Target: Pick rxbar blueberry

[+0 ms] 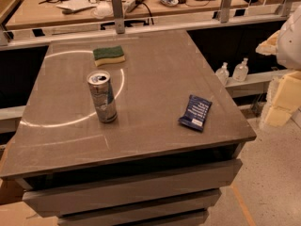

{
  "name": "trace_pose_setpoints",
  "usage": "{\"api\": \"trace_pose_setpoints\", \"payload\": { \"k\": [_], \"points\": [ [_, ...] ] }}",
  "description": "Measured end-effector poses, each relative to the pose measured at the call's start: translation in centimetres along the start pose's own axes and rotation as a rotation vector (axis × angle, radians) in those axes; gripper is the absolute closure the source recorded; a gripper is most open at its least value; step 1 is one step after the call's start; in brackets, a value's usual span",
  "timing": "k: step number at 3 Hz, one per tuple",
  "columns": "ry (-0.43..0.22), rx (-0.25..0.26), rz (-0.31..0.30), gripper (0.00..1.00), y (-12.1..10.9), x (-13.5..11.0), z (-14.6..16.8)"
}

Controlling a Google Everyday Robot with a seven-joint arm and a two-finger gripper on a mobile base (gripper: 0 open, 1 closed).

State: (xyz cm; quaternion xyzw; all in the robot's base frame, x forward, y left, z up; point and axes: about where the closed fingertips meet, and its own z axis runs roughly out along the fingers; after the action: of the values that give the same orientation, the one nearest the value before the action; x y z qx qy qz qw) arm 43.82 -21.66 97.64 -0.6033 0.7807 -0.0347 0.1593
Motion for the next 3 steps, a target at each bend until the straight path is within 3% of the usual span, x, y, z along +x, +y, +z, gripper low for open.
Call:
{"api": "trace_pose_setpoints", "payload": {
  "k": [1,2,3],
  "points": [
    [-0.002,0.001,-0.006,0.00,-0.1,0.0,0.0],
    [-0.024,0.004,-0.067,0.00,-1.1,-0.3,0.2],
    [-0.099,-0.037,-0.224,0.00,-4.0,-0.5,1.1]
  ]
}}
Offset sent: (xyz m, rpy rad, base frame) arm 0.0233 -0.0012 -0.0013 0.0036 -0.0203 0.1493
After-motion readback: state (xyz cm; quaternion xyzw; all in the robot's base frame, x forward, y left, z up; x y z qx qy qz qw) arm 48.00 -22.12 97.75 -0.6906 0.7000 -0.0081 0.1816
